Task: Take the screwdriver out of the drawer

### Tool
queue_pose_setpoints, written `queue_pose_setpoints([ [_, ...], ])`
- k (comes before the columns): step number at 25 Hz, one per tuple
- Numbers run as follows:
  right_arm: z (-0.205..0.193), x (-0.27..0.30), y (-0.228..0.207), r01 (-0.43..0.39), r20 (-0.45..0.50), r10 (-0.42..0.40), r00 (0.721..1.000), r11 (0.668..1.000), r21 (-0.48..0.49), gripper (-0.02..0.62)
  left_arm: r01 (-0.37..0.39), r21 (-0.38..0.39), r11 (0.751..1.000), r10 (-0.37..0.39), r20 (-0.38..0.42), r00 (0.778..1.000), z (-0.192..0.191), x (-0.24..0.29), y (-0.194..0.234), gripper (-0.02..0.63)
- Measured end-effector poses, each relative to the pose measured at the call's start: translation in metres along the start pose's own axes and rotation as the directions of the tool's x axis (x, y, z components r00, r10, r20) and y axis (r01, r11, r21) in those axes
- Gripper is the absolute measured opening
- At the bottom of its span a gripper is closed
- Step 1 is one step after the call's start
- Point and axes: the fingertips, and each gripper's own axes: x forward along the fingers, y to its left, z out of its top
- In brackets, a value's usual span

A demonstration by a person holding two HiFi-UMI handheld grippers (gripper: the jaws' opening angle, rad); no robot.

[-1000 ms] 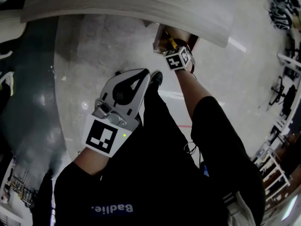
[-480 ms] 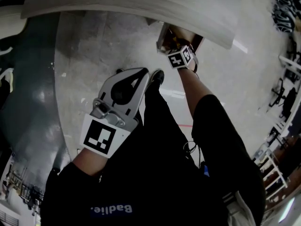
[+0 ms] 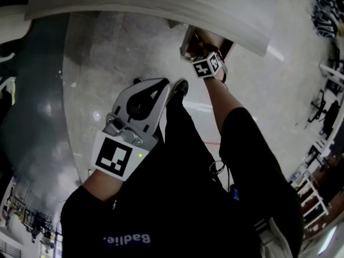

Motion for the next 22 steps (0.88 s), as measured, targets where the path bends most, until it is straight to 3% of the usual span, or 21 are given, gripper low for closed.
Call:
queue_pose_setpoints([
  [16,-0.002,-0.039,-0.014,0.022,0.027,-0.022,0.999,1.000,-0.016,0.097,0.046,0.008,0.999,-0.047,0.038,0.998,0.018,-0.006,-0.023,-0.002],
  [22,0.011,-0.087,-0.018,0.021,0.083,-0.023,0.996,1.000,0.020,0.097,0.072,0.024,0.997,-0.073,0.047,0.996,0.030,-0.015,-0.039,-0.002],
])
